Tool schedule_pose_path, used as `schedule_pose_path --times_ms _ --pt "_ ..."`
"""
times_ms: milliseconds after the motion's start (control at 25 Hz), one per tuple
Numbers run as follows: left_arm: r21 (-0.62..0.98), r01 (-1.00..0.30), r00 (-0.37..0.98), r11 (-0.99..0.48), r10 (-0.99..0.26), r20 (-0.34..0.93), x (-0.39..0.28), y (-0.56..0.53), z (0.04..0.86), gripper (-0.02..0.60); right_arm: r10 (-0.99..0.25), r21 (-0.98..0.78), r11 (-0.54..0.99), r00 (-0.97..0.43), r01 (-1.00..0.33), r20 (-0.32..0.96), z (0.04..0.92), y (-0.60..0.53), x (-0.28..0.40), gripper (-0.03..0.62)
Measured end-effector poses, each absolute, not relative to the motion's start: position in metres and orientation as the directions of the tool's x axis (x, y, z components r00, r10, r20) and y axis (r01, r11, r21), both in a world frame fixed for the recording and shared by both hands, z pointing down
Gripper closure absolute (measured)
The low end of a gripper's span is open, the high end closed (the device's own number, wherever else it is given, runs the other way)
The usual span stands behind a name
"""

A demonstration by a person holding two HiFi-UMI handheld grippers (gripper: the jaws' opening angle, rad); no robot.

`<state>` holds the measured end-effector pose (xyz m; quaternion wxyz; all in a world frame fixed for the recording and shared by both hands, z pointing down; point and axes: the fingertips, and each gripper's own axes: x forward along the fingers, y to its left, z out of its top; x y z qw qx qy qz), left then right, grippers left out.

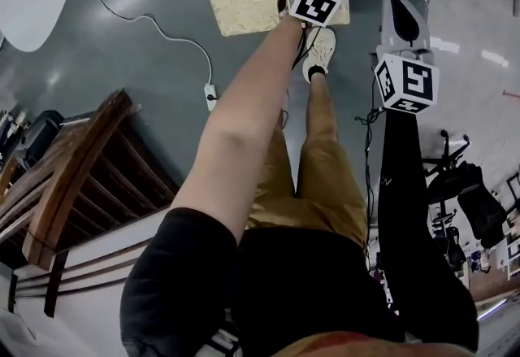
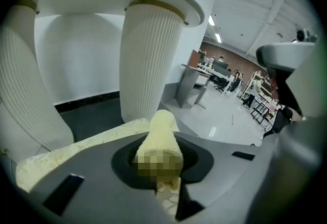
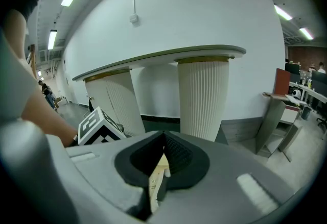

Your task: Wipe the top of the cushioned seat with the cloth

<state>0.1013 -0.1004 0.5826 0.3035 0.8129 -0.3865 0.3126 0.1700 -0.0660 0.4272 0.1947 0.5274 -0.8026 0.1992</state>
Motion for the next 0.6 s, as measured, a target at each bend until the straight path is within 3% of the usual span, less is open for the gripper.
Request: schedule_pose_path --times_ms 240,600 --pt "0.174 -0.895 0.385 -0.41 -0.512 0.768 0.026 -0.114 0.586 0.52 -0.75 -0.122 0.396 -0.397 -0.91 0.528 0.432 -0.061 0.15 0.592" --pt "0.057 -0.989 0.126 -0.139 -0.566 0.815 -0.167 -0.095 0.591 0.52 -0.73 -0.121 0.467 -0.459 -0.876 0.507 0.42 -0.059 0.09 0.592"
